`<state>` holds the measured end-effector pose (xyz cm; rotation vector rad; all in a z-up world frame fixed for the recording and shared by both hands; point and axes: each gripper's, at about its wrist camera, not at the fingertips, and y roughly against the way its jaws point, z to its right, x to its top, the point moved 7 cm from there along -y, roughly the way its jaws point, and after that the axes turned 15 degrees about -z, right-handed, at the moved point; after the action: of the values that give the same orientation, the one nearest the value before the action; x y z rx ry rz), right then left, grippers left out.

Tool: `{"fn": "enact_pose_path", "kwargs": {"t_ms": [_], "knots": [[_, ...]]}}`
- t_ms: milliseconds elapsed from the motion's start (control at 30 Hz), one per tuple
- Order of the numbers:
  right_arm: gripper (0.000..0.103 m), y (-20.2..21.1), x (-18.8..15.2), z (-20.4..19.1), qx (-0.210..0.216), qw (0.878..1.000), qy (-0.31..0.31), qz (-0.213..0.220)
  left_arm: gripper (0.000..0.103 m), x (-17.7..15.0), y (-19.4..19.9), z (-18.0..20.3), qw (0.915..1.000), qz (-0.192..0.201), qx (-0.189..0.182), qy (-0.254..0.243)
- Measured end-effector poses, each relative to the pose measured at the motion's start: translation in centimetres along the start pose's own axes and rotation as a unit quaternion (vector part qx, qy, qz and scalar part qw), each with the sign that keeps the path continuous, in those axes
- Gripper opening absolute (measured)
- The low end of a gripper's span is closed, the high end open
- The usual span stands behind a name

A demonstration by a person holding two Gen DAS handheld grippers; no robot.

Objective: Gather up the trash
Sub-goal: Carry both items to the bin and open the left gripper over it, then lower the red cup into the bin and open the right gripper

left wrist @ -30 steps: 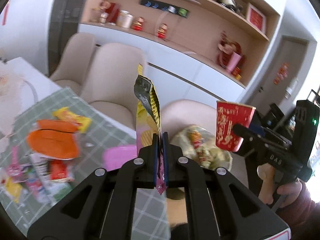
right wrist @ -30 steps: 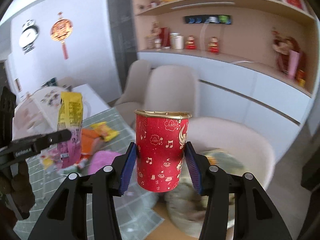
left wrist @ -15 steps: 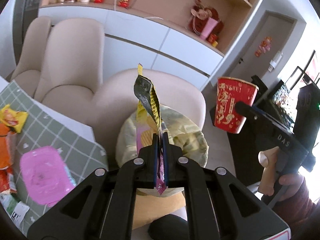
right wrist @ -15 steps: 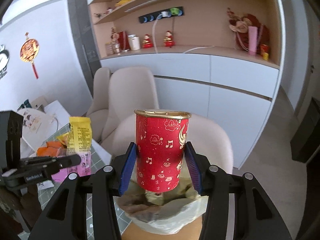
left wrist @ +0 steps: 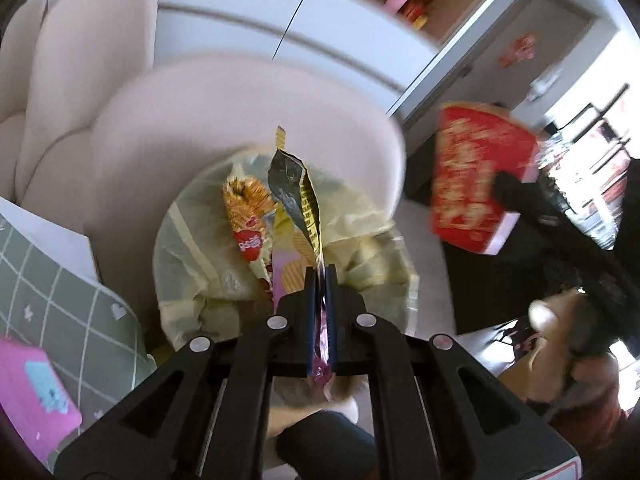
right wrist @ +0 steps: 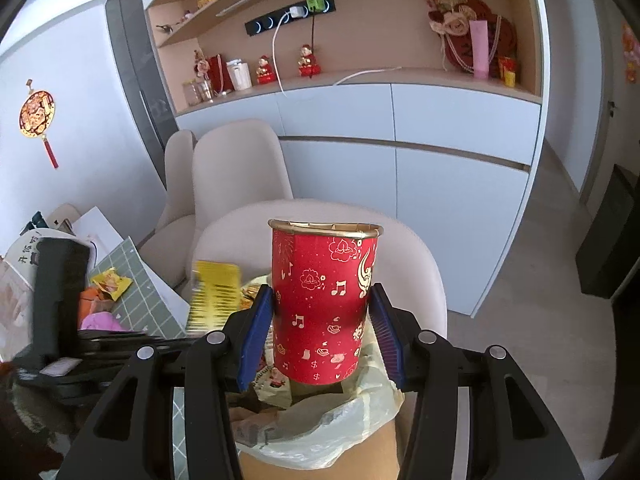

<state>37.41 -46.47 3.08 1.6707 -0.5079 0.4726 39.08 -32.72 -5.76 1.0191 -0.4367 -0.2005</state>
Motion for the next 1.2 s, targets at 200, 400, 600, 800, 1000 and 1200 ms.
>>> {"fn": "enact_pose_path", "kwargs": {"t_ms": [200,400,600,800,1000,1200], "knots": [[0.047,-1.8,0.3,1.6,0.001,1.0,-0.004,-0.013,0.004,1.5,-5.6,-1.2,0.9954,-0.089,0.013,0.032],[0.047,-3.8,0.3,2.9,0.005,1.0,-0.015,-0.025,0.006,0.5,-8.2,-1.2,0.9901,-0.135,0.026,0.028],[0.047,-4.3,0.1,2.8,0.014,0.999,-0.022,-0.03,0.042,0.1,-4.3,0.1,0.9975,-0.07,-0.007,0.008],[0.047,-5.5,-0.2,-0.4,0.054,0.997,-0.001,-0.047,0.048,-1.5,1.5,-1.3,0.9994,0.011,0.024,0.021],[0.047,-9.5,-2.4,-4.8,0.1,0.991,0.021,-0.086,0.05,-3.5,6.8,-3.0,0.9917,0.103,0.07,0.031],[0.047,-13.5,-4.9,-5.4,0.082,0.984,0.019,-0.155,0.05,-5.8,8.9,-5.3,0.9884,0.116,0.081,0.055]]}}
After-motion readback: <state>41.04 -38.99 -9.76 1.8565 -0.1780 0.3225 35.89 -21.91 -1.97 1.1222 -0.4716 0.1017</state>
